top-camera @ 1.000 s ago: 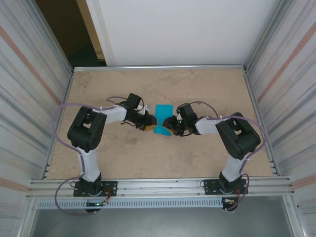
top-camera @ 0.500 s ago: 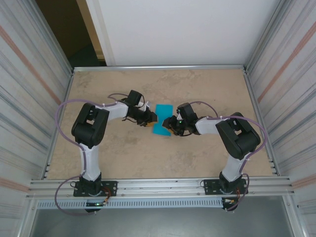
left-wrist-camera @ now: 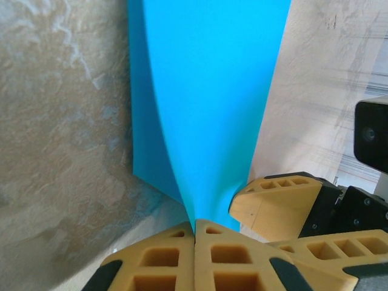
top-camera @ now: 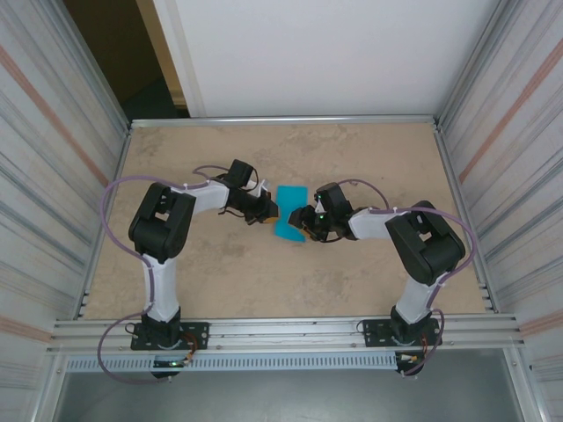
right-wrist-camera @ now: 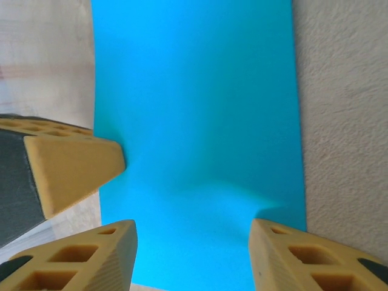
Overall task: Fold a paper plane with a square sheet of paper (pick it up from the middle)
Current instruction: Third fold the triangle at the center of the table.
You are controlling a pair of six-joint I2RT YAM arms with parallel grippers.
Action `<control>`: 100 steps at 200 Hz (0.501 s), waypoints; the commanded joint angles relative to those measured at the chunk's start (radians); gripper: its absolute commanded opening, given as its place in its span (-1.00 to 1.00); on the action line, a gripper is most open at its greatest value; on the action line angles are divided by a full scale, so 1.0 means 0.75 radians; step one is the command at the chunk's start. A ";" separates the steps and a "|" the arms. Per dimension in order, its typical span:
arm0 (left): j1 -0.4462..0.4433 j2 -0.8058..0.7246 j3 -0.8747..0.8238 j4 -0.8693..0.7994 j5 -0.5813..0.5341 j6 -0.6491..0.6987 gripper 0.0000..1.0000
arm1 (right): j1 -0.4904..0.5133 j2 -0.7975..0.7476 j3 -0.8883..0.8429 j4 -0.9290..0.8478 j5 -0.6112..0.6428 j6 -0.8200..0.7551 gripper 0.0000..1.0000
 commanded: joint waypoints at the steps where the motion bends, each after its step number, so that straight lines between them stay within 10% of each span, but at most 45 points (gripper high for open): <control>1: 0.022 -0.014 -0.003 0.002 0.022 -0.018 -0.94 | 0.014 -0.091 0.027 -0.200 0.144 -0.182 0.22; 56: 0.093 -0.188 -0.182 0.107 0.016 -0.182 -0.96 | 0.184 -0.265 0.136 -0.370 0.520 -0.707 0.56; 100: 0.121 -0.241 -0.251 0.139 0.034 -0.283 -0.94 | 0.414 -0.156 0.194 -0.311 0.776 -1.071 0.45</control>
